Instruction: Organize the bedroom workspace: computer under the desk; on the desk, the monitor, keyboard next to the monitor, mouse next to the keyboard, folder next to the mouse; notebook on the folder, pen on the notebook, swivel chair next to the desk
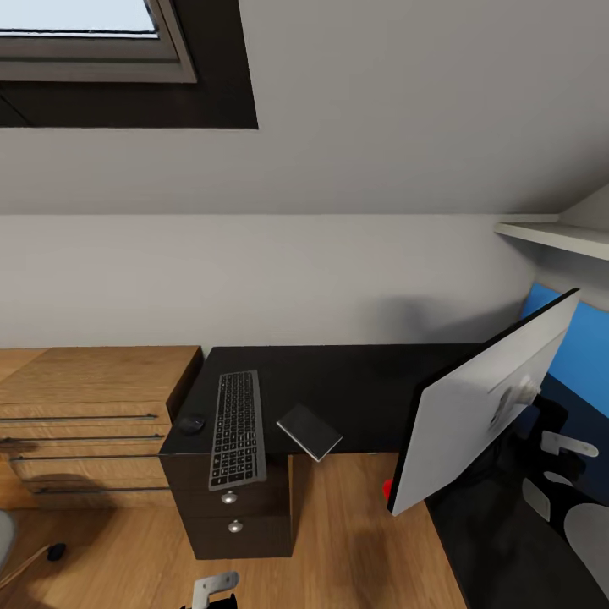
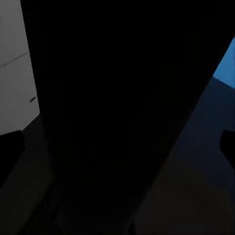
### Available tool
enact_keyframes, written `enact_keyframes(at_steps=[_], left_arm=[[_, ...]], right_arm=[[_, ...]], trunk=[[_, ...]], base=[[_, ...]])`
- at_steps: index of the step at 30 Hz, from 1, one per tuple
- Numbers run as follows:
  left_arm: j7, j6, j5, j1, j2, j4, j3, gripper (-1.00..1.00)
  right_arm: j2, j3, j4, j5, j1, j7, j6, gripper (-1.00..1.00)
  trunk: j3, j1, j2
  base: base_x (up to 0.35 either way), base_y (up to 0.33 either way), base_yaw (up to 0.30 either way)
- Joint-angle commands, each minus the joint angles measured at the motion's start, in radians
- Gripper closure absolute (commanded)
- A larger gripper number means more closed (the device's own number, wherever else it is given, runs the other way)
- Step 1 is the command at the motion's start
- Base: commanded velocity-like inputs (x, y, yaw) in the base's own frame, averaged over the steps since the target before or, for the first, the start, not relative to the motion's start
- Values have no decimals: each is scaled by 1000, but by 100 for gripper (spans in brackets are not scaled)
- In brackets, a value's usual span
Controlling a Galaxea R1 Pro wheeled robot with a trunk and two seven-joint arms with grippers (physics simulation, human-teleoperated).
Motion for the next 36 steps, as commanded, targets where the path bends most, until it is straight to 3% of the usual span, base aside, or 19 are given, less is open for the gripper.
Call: enact_keyframes(at_steps=[1,3,4,26,36], left_arm=[[6,-5,10,-1,1,0,-9,-100],[7,-4,11,-1,1,0,-9,-100],[7,-5,11,-1,1,0,-9,-100],[7,-6,11,-1,1,1,-9,-100],[7,-6,11,-1,1,1,-7,-100]], right_arm=[[0,1,1,-10,-1,2,-5,-100],[0,1,1,-9,-1,2,-5,-100],[0,1,1,-9,-1,2,-5,100],[0,3,1,-7,-1,2,-5,100],[0,3,1,-8,-1,2,-5,100]], trunk=[[-1,0,-1],[-1,0,-1],[-1,0,-1],[-1,0,-1],[-1,0,-1]], base=[[0,0,0],[0,0,0],[0,0,0],[-4,0,0],[-268,0,0]])
